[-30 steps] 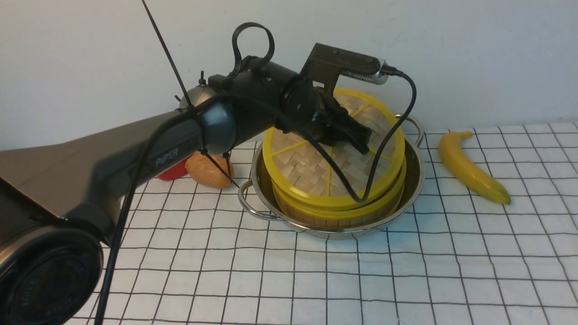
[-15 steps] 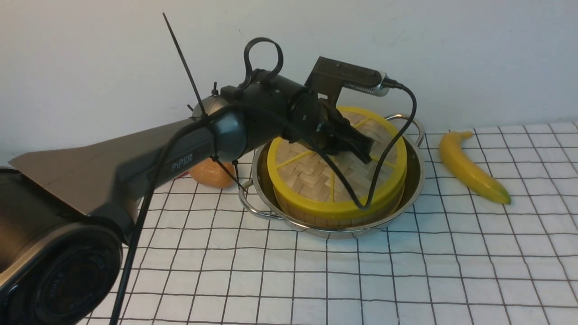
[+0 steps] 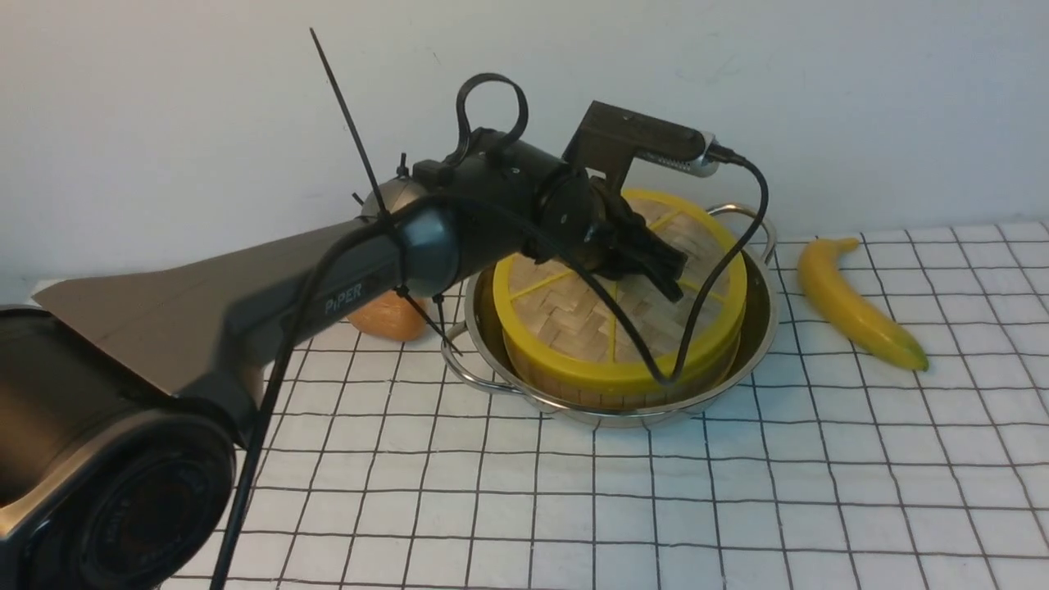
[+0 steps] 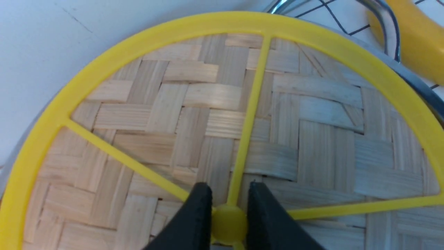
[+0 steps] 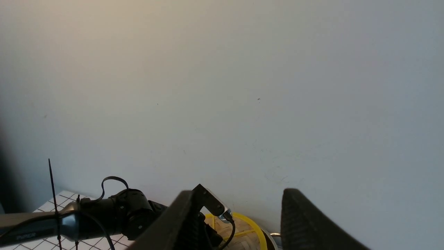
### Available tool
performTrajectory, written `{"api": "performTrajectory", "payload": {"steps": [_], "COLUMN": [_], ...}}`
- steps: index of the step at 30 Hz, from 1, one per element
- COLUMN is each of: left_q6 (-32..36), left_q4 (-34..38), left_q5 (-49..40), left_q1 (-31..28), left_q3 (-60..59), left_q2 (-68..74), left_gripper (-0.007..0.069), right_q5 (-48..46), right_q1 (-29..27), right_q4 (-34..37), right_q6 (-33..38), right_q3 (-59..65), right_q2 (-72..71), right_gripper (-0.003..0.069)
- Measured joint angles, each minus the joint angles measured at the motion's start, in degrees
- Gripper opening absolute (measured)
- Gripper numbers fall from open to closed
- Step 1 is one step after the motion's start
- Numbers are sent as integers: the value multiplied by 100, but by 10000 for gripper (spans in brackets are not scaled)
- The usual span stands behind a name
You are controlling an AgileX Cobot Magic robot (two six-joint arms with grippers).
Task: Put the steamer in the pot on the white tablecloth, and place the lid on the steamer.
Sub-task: 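Place the yellow bamboo steamer lid onto the steamer in the pot with the left gripper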
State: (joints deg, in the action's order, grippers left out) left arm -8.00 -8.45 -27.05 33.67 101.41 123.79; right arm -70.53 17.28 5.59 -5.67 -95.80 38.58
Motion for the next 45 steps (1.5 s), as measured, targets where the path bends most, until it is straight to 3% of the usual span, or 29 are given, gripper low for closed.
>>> {"api": "performTrajectory", "payload": {"steps": [18,27,45], "left_q6": [-53,-634,-950], "left_q4": [-55,-574,-714], "left_q5": [-49,-93,-116], "left_q1": [58,82,87], "left_q3": [81,81,81], "left_q2": [98,98,98], "left_gripper": [120,120,120], "right_q5": [0,0,0], "right_q1": [0,0,0], "right_q4": [0,5,5], "right_q6": [0,0,0], "right_q3": [0,0,0], "right_q2": [0,0,0], "right_gripper": [337,337,337]}}
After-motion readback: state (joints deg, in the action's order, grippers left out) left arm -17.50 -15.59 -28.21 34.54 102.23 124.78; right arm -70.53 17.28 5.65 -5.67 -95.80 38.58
